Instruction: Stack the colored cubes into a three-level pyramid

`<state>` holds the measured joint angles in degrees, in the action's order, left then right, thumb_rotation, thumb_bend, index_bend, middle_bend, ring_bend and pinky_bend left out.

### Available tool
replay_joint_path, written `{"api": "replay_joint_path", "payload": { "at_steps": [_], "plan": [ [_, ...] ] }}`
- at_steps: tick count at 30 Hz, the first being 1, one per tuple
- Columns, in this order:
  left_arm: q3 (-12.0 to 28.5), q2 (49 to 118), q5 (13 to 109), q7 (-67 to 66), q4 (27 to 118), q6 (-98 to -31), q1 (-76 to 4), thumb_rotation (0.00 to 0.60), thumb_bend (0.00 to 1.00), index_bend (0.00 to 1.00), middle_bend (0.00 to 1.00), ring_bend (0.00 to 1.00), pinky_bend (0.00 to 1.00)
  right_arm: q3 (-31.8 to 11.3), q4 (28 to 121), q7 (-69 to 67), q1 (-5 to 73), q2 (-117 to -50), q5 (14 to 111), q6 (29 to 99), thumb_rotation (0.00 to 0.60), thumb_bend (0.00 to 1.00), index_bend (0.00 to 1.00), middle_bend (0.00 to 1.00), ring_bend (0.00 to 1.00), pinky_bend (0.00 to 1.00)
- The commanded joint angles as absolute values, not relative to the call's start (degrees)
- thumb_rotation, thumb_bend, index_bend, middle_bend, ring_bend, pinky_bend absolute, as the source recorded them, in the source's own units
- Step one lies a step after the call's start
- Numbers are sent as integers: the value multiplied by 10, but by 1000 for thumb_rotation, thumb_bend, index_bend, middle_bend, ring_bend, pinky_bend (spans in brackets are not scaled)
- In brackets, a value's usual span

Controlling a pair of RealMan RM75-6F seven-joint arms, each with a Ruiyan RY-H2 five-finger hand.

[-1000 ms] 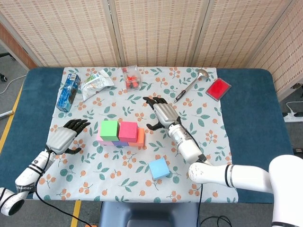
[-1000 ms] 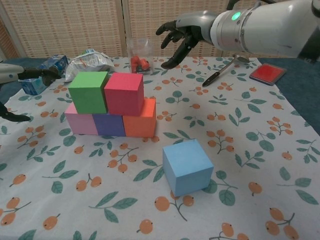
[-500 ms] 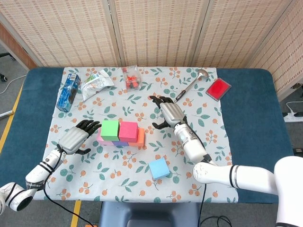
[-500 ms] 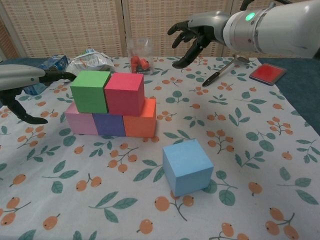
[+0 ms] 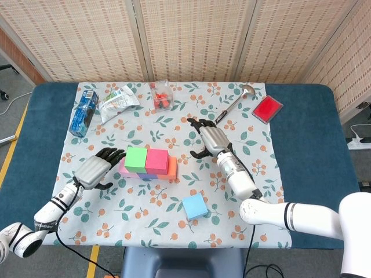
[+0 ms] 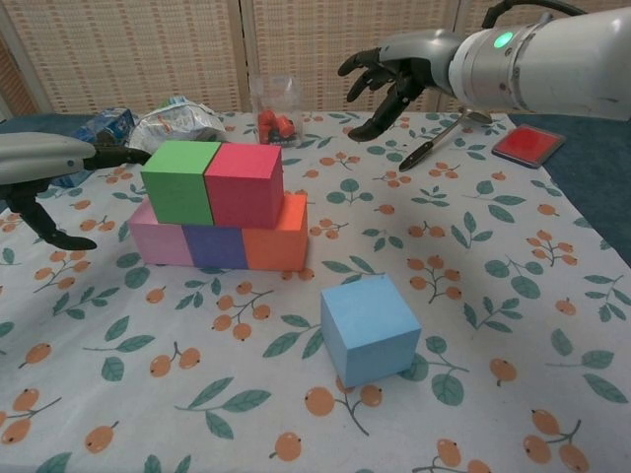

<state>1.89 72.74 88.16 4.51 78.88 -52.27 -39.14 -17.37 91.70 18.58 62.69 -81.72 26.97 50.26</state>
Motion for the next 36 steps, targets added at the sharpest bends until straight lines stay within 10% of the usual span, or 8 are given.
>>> {"api": "replay_joint_path", "payload": {
  "at_steps": [1, 27, 36],
  "plan": [
    [17, 726, 879, 42, 791, -521, -391, 600, 247, 45, 27, 0, 87, -173, 915, 184, 626, -818, 271, 501, 600, 218, 0, 128, 0, 0],
    [12, 723, 856, 16, 810, -515, -395, 600, 248, 45, 26, 0, 88, -171, 921, 165, 609, -805, 295, 495, 600, 218, 0, 128, 0, 0],
    [8, 700, 833, 42, 823, -553, -357, 600, 250, 45, 27, 0, 88, -147, 1007, 77, 533, -717, 465, 443, 600, 218, 0, 128, 0, 0]
  ]
}}
